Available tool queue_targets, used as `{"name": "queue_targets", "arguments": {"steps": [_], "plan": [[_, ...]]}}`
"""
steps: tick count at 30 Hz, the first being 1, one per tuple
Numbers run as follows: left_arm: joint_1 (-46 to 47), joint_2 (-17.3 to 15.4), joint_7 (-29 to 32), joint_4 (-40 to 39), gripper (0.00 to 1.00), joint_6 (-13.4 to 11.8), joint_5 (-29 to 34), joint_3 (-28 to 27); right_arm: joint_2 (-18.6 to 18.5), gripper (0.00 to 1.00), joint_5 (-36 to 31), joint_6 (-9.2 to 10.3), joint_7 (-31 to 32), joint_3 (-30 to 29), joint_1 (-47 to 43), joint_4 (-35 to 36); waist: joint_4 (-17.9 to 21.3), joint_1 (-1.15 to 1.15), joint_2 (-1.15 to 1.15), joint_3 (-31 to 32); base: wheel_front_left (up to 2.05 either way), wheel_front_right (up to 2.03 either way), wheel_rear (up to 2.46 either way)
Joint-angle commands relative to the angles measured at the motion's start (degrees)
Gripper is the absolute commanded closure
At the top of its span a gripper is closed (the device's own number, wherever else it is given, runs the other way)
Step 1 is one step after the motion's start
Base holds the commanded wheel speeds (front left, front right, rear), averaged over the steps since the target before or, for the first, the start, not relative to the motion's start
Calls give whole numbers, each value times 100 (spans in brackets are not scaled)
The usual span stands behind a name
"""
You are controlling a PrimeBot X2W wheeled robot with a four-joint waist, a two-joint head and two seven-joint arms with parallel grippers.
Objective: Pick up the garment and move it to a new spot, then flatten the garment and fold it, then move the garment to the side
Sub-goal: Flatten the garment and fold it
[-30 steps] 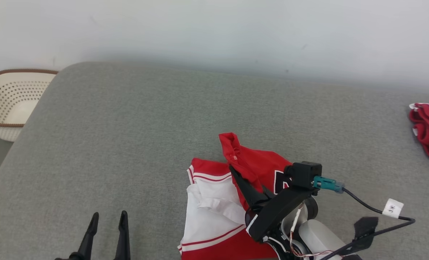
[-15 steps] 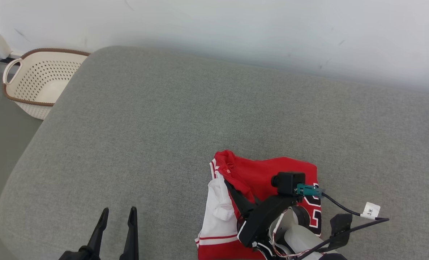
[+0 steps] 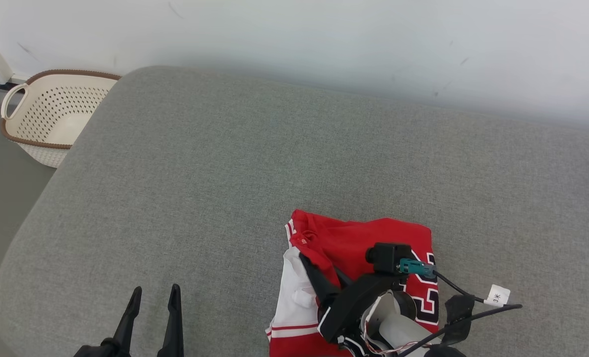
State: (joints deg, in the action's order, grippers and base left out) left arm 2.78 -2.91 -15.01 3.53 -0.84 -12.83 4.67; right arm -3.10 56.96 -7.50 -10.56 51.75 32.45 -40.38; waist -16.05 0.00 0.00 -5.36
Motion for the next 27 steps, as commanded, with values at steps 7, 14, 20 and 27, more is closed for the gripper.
{"name": "queue_targets", "arguments": {"steps": [7,14,20,27], "plan": [[-42,-1,-22,-2,0,-14,-1,-111,-57,0,152,3,-332,353,247,256,51,0,0,30,0,0,0],[-204,-1,-22,-77,0,-26,36,-249,-587,0,40,3,-463,31,159,1212,170,0,0,105,0,0,0],[-281,-2,-22,-168,0,-42,72,-331,-1036,0,-579,3,-466,-945,-255,1898,261,0,0,145,0,0,0],[-303,-1,-22,-279,0,-48,93,-398,-1372,0,-1105,3,-460,-1671,-875,1993,329,0,0,181,0,0,0]]}}
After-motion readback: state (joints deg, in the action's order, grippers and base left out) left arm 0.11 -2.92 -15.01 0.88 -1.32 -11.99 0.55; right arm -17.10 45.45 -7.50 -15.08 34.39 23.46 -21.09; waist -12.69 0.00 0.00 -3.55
